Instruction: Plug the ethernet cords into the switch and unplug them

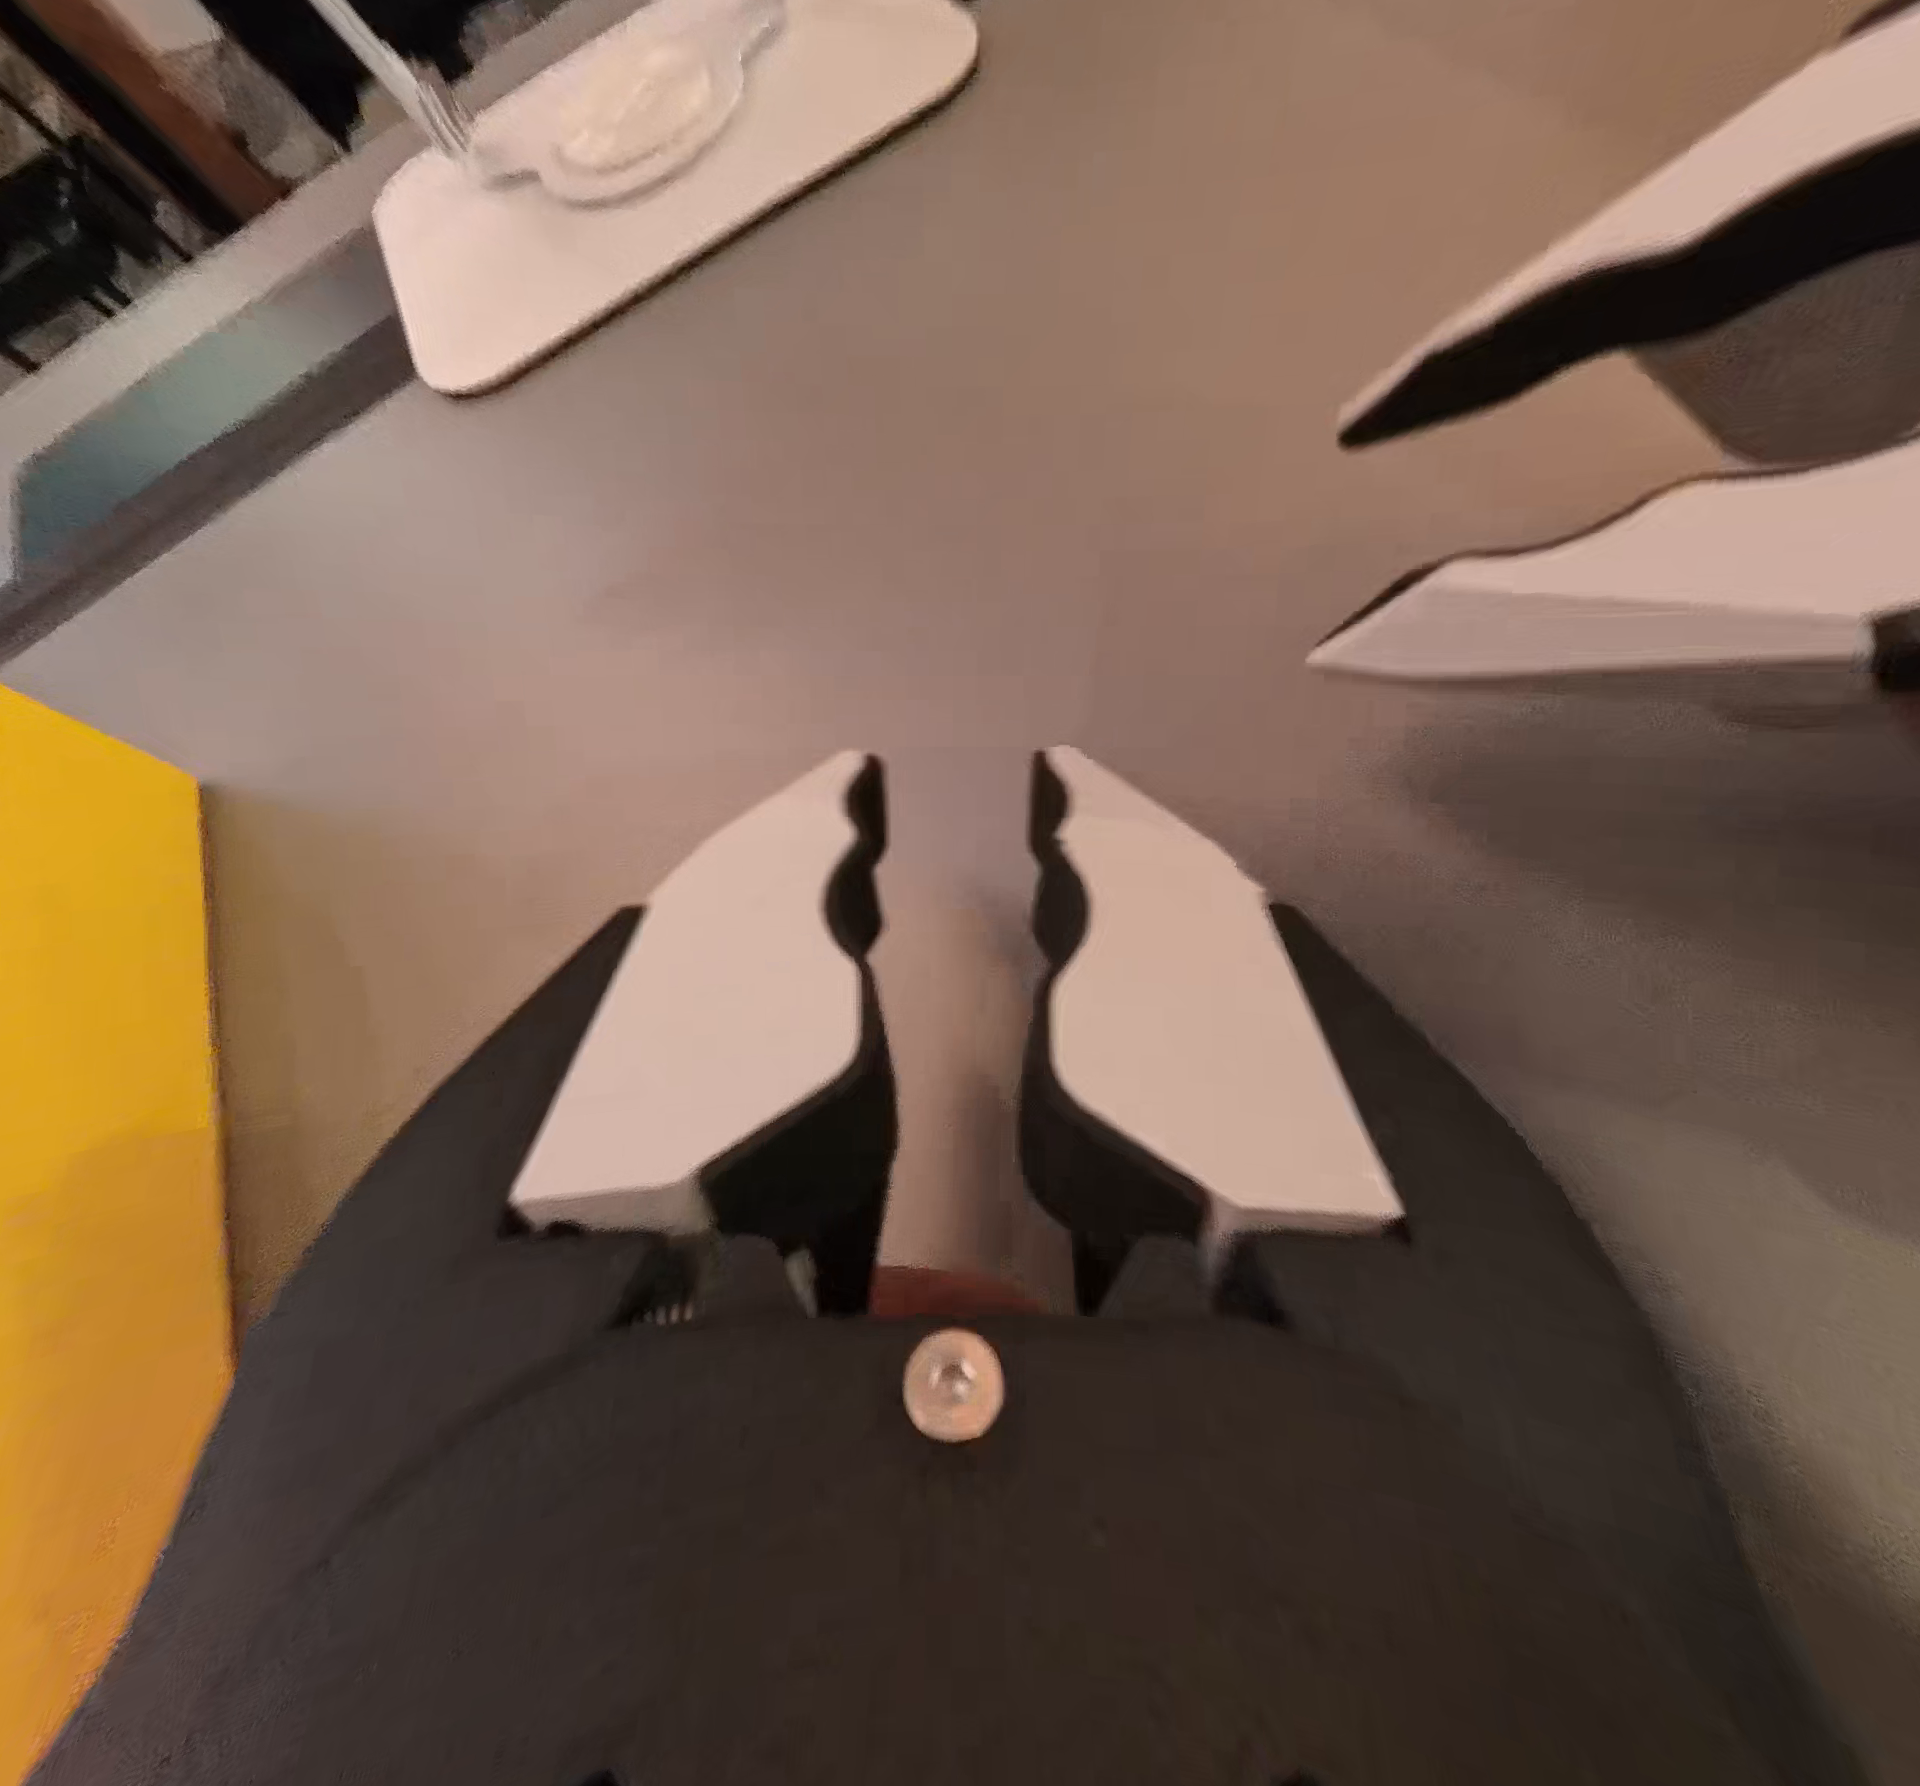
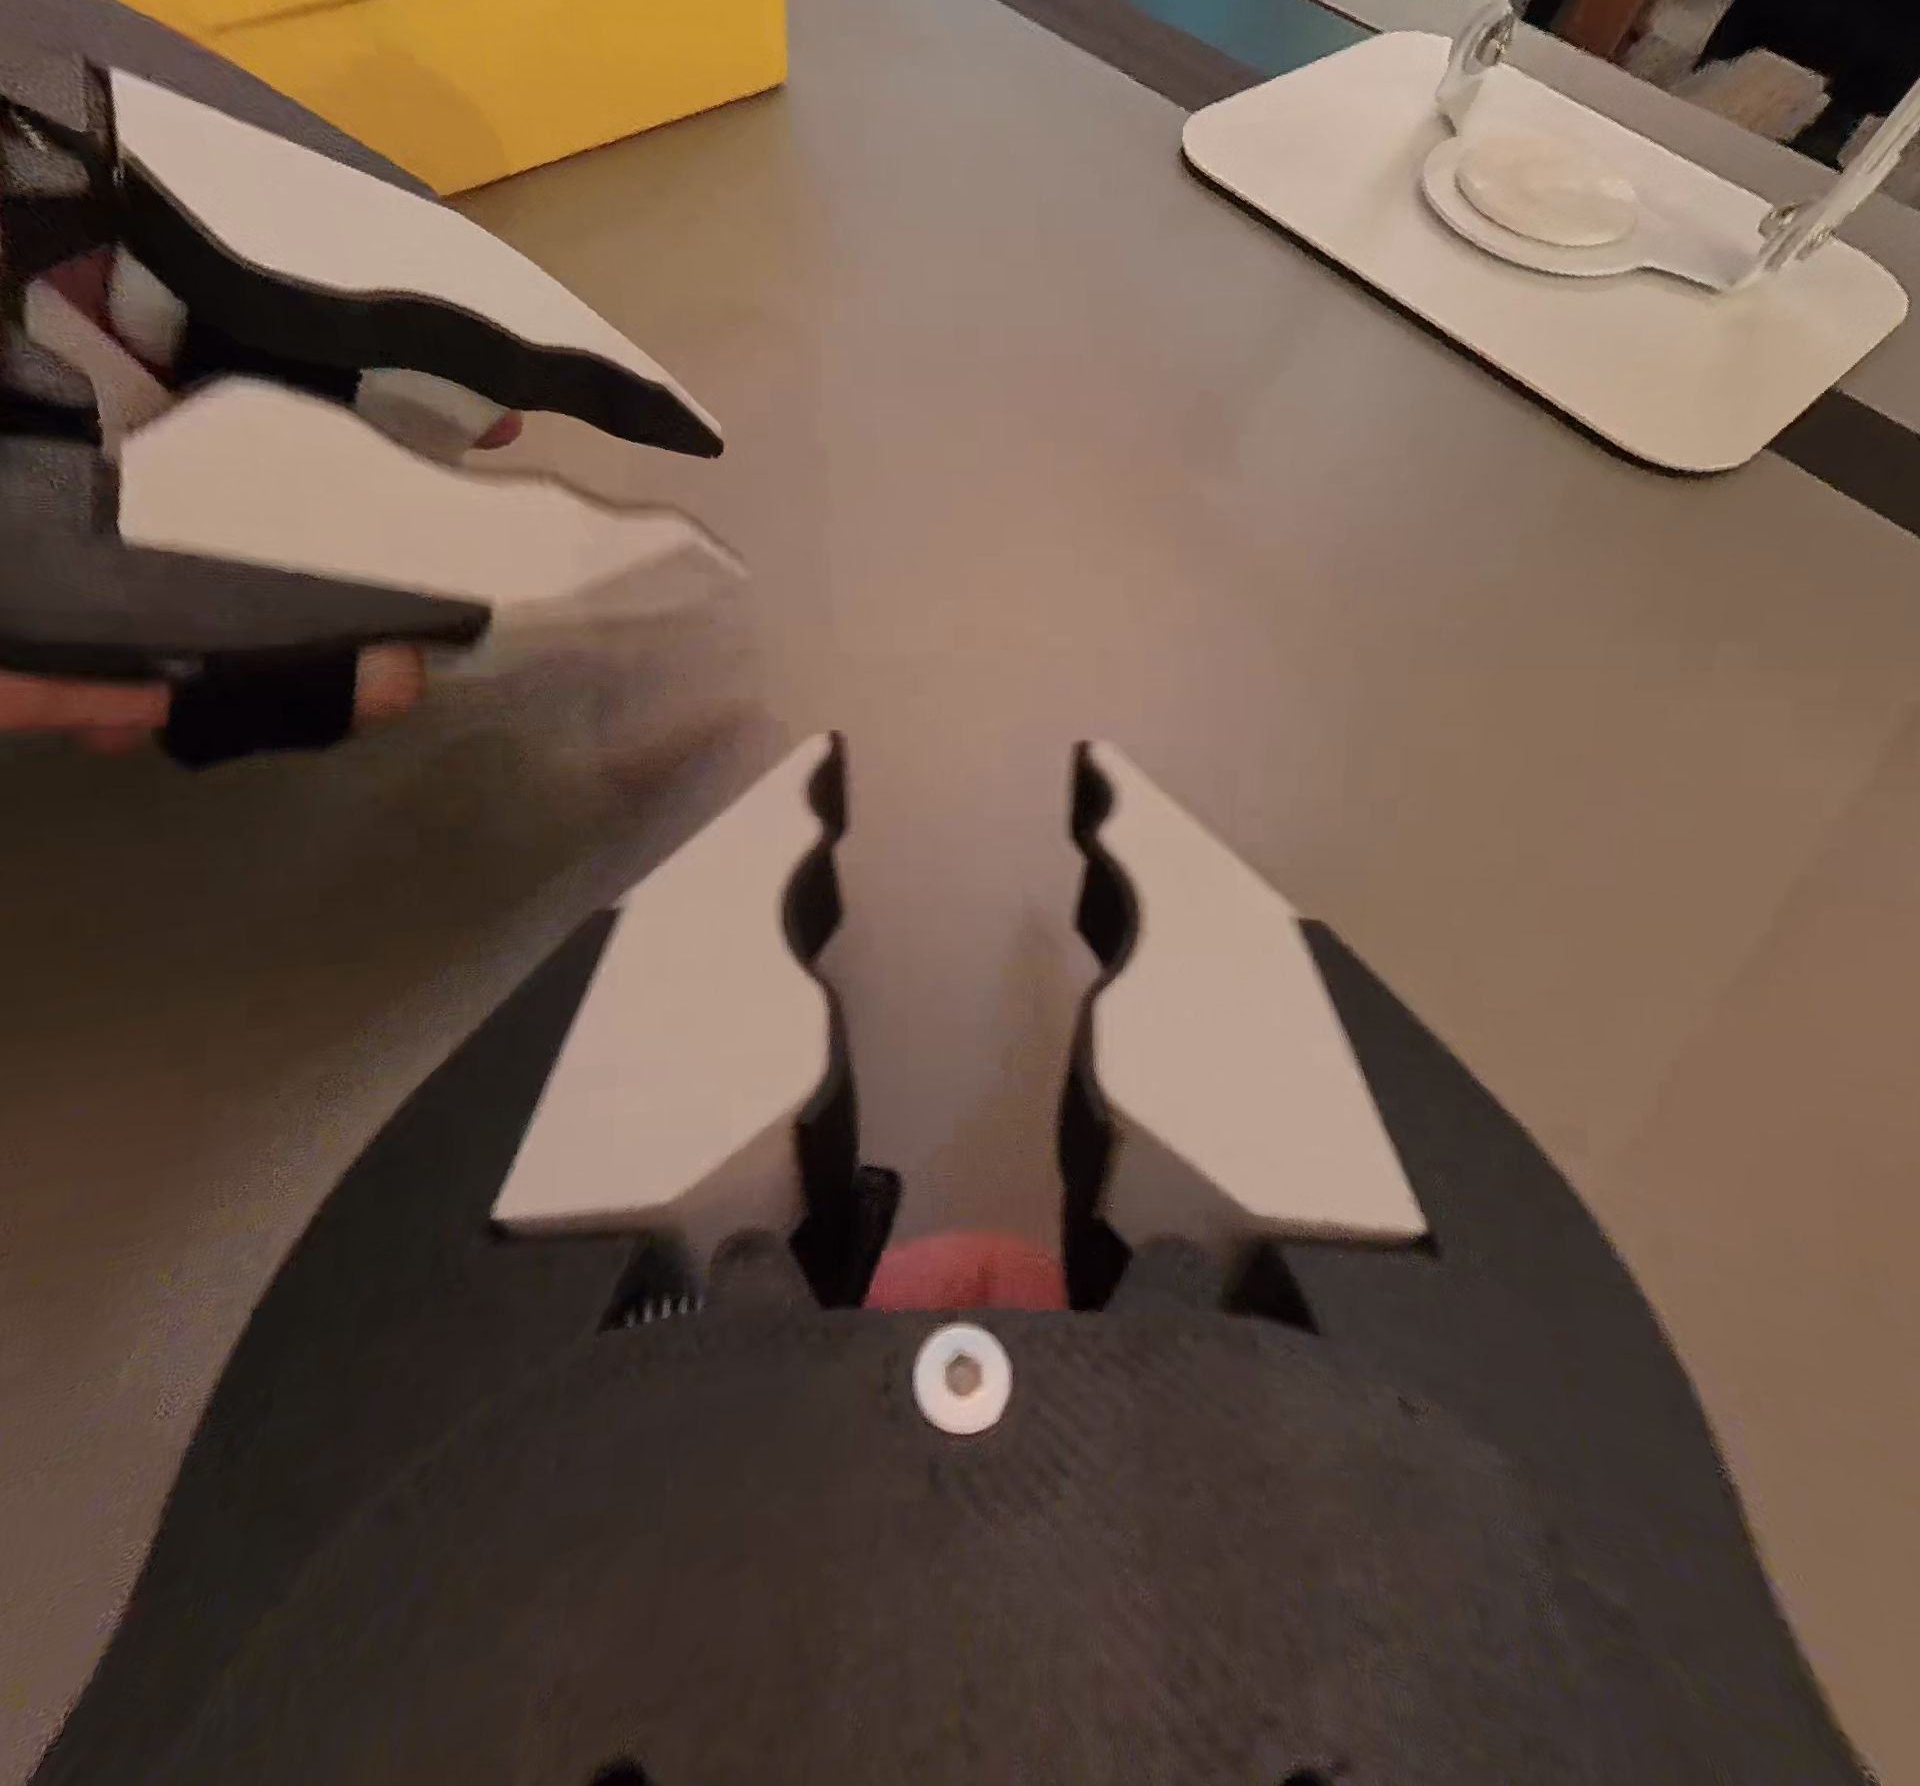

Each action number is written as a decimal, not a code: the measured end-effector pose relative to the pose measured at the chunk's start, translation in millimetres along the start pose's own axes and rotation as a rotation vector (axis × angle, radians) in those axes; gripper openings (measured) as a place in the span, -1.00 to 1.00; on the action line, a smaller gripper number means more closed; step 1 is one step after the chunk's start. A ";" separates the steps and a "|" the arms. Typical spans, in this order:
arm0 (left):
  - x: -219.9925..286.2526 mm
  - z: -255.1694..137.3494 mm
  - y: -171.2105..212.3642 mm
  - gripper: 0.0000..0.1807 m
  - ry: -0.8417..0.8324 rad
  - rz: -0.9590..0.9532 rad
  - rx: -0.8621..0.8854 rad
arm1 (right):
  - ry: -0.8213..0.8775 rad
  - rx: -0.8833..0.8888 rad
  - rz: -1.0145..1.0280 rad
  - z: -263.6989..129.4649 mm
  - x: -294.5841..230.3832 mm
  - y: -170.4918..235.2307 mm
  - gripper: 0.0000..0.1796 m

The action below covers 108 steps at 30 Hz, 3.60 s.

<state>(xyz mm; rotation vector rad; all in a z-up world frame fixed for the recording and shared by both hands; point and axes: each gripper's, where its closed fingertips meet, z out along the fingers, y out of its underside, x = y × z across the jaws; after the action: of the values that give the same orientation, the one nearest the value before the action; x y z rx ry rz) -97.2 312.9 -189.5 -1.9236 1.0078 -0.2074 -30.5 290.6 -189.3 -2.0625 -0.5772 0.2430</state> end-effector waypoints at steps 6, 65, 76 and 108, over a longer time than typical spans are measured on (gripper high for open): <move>-60.4 -61.6 -54.3 -0.87 -0.144 0.094 0.178 | -0.011 0.050 -0.026 -11.3 7.9 -3.3 -1.00; -369.3 -193.5 -252.7 -0.97 -0.355 -0.038 0.215 | -0.123 0.103 -0.061 -10.0 -18.3 -23.9 -0.72; -316.1 -258.7 -371.8 -0.92 -0.302 0.084 0.404 | -0.106 0.121 -0.055 -12.2 -12.0 -28.1 -0.72; 61.3 -53.3 -158.6 -0.91 1.011 0.526 -0.170 | -0.315 0.575 0.133 -84.3 10.8 -96.7 -0.34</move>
<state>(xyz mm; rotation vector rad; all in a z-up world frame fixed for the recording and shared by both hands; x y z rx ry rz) 4.7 271.8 -49.3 -1.5827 2.2001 -0.8535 -17.5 275.2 -62.1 -1.5108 -0.4849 0.7325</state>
